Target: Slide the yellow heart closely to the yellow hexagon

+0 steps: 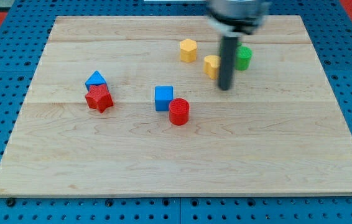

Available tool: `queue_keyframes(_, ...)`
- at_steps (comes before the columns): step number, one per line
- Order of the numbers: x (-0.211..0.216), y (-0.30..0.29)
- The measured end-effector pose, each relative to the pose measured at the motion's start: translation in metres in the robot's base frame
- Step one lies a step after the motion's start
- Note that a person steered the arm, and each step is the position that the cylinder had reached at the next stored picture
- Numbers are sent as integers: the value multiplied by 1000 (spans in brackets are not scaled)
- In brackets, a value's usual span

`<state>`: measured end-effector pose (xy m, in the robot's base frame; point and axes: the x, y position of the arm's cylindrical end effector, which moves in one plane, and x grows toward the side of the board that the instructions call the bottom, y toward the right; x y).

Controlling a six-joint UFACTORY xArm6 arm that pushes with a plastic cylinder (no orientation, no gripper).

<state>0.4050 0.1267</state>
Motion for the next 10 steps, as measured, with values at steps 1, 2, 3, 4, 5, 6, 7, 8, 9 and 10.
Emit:
queue_keyframes(1,-31,-58)
queue_keyframes(2,-84,-129)
queue_keyframes(3,-64,-110)
queue_keyframes(4,-50,-60)
queue_keyframes(5,-114,-61)
queue_keyframes(6,-146,-71)
queue_keyframes(7,-132,-152)
queue_keyframes(8,-132,-254)
queue_keyframes(9,-102,-237)
queue_keyframes(10,-105,-276)
